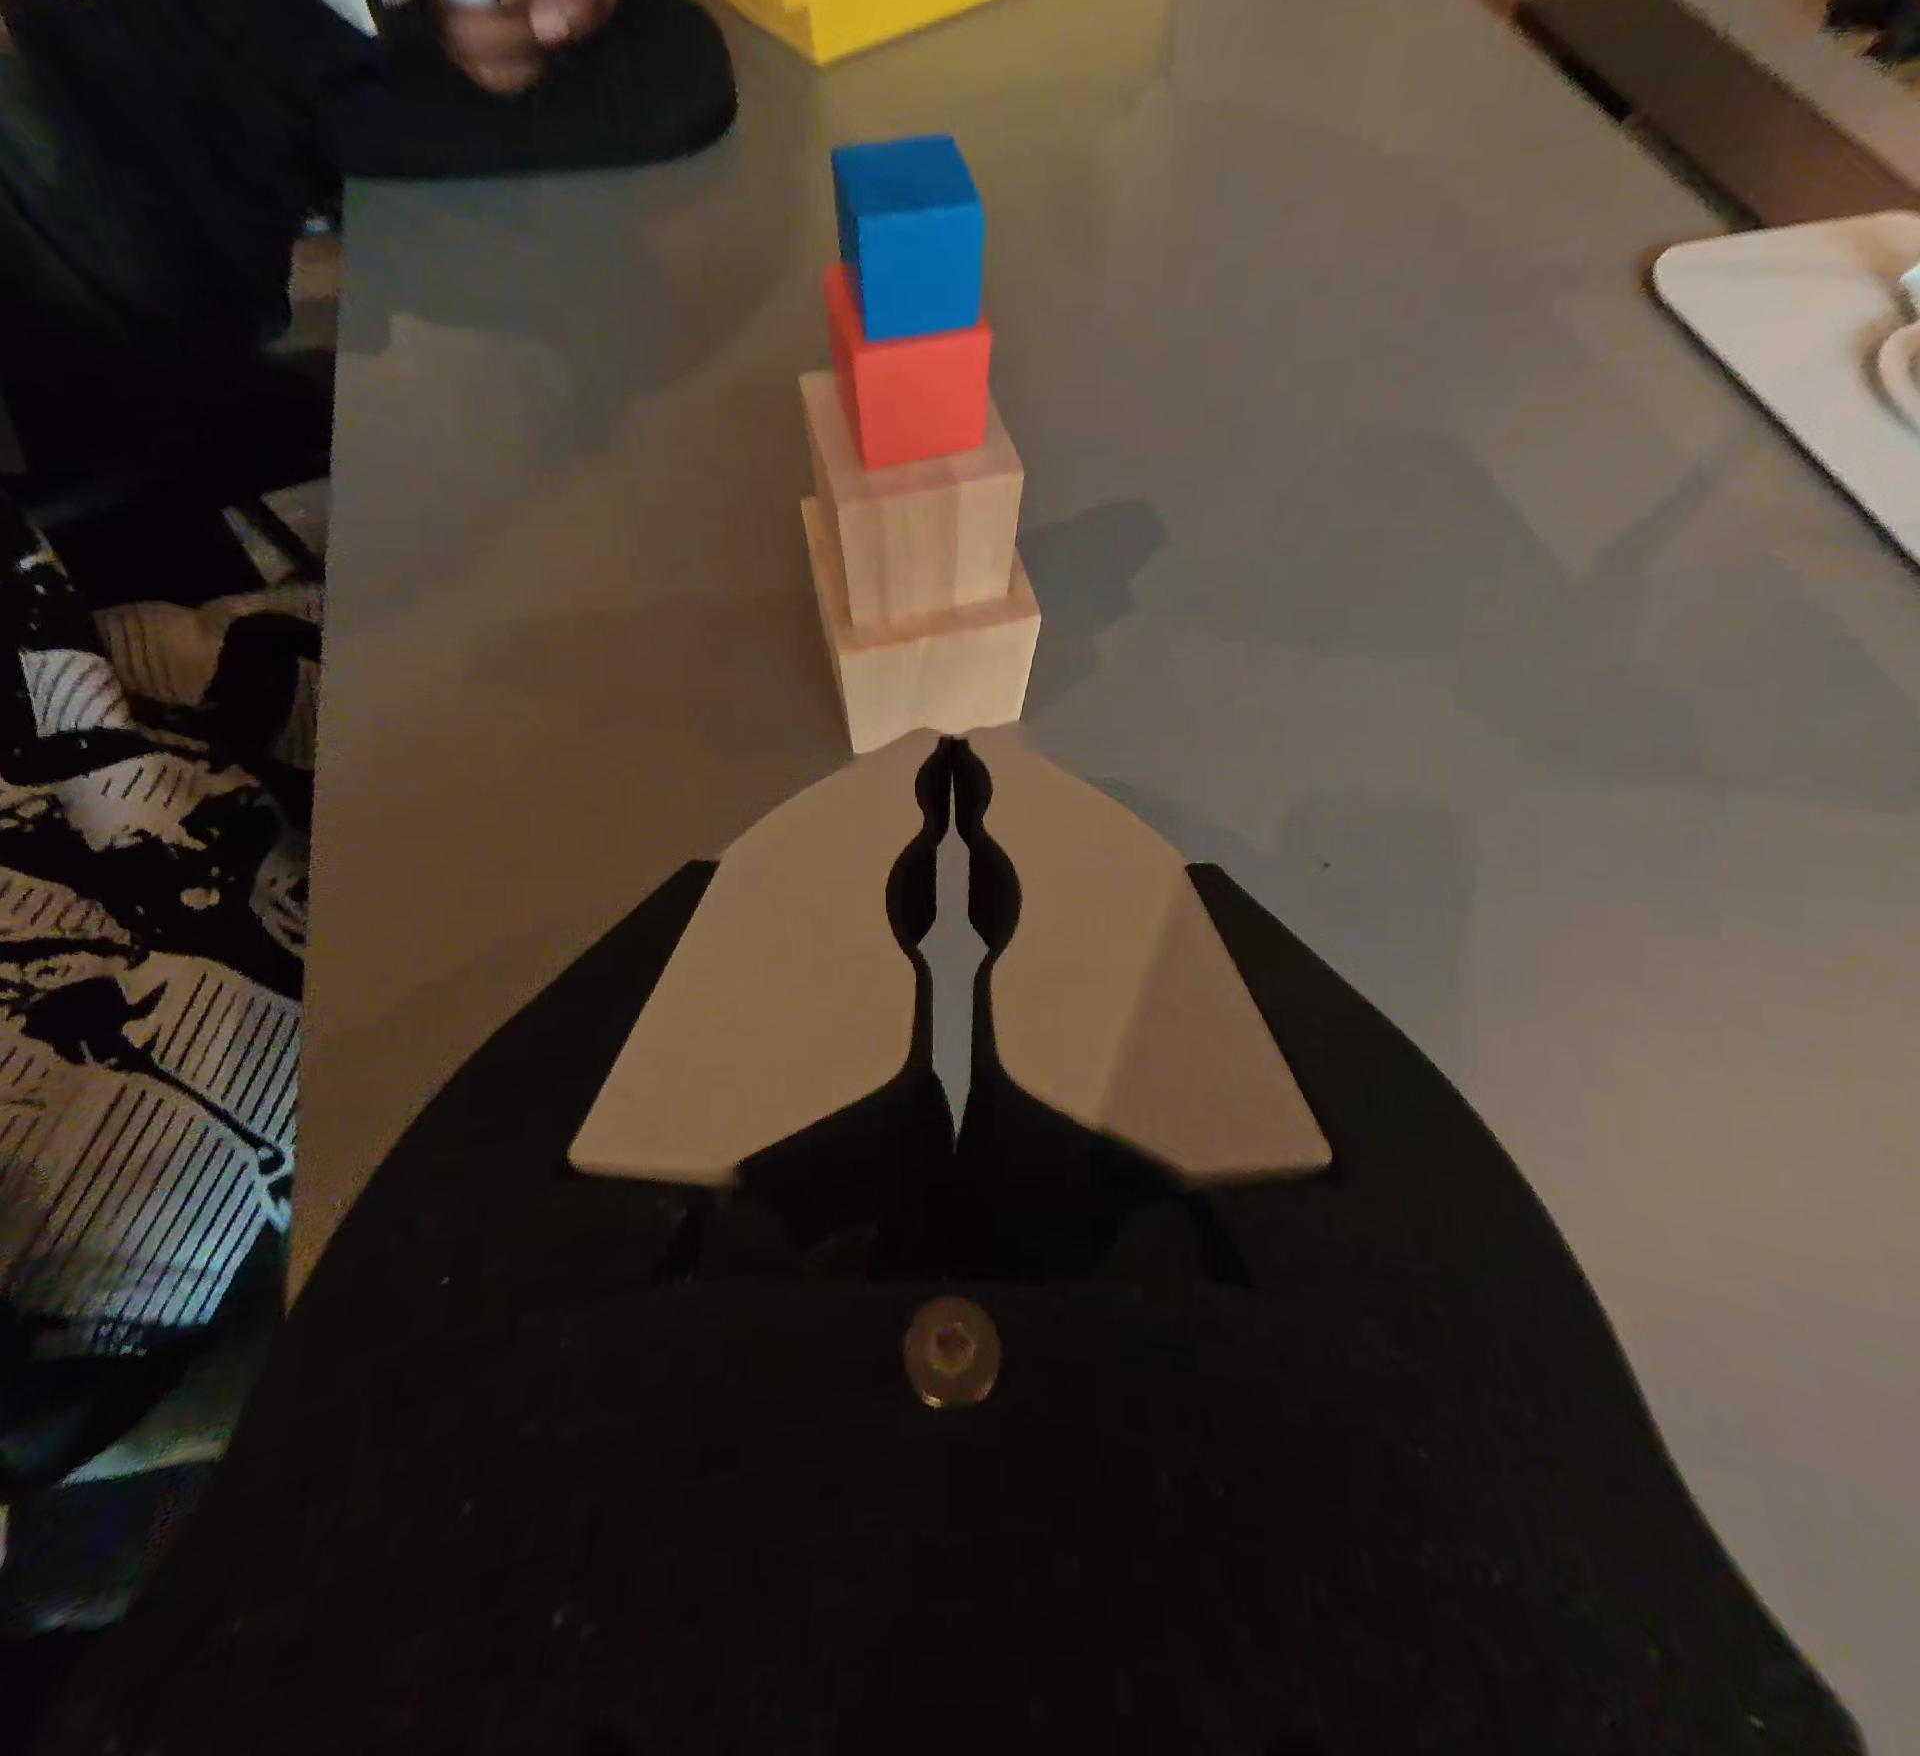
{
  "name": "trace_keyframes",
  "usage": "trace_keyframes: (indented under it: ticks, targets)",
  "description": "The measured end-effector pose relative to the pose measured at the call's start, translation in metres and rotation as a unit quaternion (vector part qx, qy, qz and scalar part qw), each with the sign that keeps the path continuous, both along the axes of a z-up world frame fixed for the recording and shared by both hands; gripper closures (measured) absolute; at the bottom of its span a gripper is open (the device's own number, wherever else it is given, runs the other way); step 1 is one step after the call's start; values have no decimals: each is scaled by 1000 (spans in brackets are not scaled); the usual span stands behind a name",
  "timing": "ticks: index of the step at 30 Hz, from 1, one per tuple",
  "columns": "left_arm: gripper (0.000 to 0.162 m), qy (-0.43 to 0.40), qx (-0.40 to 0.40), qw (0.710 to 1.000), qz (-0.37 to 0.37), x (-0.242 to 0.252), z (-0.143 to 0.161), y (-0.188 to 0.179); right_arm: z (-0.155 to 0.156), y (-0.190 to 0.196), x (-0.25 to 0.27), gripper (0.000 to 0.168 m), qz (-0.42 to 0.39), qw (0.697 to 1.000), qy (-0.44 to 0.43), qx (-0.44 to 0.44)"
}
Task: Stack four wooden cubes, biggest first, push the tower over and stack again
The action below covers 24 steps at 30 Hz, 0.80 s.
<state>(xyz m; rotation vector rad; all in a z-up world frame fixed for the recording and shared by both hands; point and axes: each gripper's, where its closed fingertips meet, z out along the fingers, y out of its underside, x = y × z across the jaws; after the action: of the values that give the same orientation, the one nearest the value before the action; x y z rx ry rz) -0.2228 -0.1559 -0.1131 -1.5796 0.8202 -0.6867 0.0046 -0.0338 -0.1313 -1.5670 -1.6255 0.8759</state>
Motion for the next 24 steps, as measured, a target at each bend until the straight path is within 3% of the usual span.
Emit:
trace_keyframes:
  ticks: [6, 12, 19, 24]
  targets:
    - [74, 0, 2, 1000, 0, 0, 0, 0, -20, -4, -5, 168, 29, 990, -132, 31]
    - [75, 0, 2, 1000, 0, 0, 1, 0, -21, -12, -14, 166, 87, 956, -265, 94]
    - [75, -2, 6, 1000, 1, 0, 1, 0, -15, -11, -26, 166, 153, 914, -347, 144]
    - [75, -1, 8, 1000, 0, 0, 2, -1, -15, -11, -42, 166, 177, 905, -354, 159]
